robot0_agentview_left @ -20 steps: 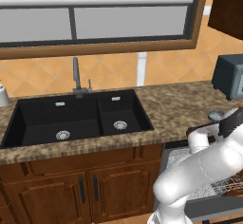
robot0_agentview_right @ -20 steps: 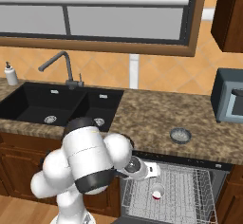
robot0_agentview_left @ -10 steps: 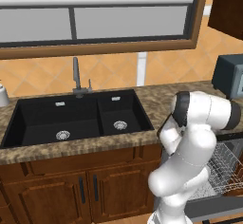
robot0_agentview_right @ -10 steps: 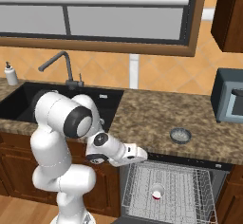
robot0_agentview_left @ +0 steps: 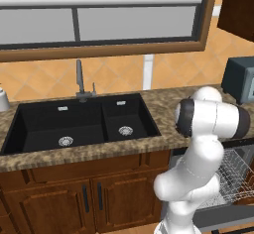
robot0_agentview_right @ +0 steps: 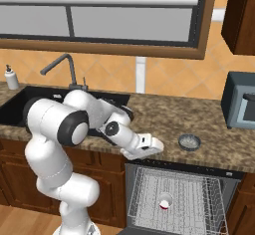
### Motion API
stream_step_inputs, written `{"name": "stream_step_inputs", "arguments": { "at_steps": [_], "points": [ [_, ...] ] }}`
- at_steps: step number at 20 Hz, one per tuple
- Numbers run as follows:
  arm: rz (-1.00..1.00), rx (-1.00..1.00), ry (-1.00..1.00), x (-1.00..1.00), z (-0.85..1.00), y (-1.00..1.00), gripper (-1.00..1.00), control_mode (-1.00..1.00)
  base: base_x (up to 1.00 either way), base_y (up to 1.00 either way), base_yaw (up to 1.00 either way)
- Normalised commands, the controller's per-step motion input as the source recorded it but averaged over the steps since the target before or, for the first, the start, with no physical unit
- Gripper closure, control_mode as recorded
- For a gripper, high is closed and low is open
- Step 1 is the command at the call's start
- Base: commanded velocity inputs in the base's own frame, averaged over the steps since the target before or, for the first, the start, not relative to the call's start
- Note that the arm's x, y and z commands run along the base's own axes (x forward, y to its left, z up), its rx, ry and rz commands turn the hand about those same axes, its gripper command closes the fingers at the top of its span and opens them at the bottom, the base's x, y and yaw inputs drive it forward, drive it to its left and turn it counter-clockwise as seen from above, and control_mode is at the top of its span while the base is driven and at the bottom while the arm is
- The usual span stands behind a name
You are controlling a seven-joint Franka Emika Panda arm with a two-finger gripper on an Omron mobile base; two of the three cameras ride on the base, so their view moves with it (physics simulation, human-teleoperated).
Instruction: Pick up the cup and bowl from the counter, place them in the dishwasher, and close the dishwasher door.
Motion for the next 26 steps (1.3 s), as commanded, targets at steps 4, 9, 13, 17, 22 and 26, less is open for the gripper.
{"name": "stream_step_inputs", "arguments": {
  "at_steps": [4,9,13,17,22,26],
  "points": [
    [0.0,0.13,0.09,0.54,0.93,-0.74,-1.0,-1.0,0.0,0.0,0.0],
    [0.03,0.06,0.04,0.17,0.05,-0.15,-1.0,-1.0,0.0,0.0,0.0],
    [0.02,0.01,0.0,0.31,0.23,-0.09,-1.0,-1.0,0.0,0.0,0.0],
    [0.0,0.02,0.02,0.35,0.18,-0.29,-1.0,-1.0,0.0,0.0,0.0],
    [0.0,0.02,0.1,0.35,0.01,-0.15,-1.0,-1.0,0.0,0.0,0.0],
    [0.01,0.05,0.15,0.24,0.17,-0.13,-1.0,-1.0,0.0,0.0,0.0]
  ]
}}
